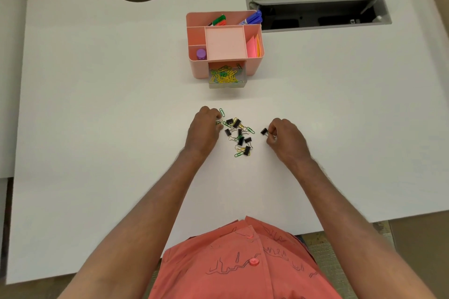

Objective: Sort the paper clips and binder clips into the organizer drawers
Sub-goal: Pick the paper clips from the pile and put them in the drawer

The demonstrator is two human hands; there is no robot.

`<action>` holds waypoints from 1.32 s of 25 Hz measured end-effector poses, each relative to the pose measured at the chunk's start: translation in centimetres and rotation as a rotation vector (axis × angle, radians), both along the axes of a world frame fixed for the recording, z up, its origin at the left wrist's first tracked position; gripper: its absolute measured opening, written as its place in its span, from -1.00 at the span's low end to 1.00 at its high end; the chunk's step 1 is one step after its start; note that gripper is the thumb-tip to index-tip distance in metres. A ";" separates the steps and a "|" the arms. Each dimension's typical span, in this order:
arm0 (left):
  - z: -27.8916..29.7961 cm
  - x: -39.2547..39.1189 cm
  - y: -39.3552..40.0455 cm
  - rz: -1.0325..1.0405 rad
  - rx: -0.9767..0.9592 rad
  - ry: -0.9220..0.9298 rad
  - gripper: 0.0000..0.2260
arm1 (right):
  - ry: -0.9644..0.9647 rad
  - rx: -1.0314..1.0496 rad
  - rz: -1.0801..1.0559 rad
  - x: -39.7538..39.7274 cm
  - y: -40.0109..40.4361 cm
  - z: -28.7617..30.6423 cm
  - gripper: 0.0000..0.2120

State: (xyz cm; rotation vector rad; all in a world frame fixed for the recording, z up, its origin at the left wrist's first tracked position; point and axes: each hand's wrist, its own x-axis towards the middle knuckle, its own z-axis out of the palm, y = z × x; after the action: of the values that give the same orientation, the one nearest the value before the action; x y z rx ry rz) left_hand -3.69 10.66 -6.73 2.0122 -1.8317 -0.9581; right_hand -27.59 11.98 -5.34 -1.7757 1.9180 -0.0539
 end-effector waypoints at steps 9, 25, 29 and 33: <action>0.2 0.2 0.2 -0.022 0.028 -0.093 -0.94 | -0.090 -0.057 -0.095 -1.2 1.2 -0.5 -0.82; 0.7 -1.2 7.0 -0.108 -0.078 0.152 -0.86 | -0.020 0.012 -0.093 -0.3 1.9 -0.9 -0.91; 0.3 -2.6 8.9 -0.164 -0.052 0.129 -0.90 | -0.397 0.033 -0.213 1.0 2.0 -0.4 -0.91; 0.0 -3.2 8.4 -0.172 -0.049 0.033 -0.94 | -0.569 0.034 -0.165 3.3 1.6 0.1 -0.85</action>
State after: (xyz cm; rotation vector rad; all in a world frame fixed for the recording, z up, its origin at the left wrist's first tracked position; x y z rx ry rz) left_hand -6.88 19.08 -6.74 1.8229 -2.0165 -0.9751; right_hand -24.32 13.59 -5.25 -1.3790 1.6217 -0.5225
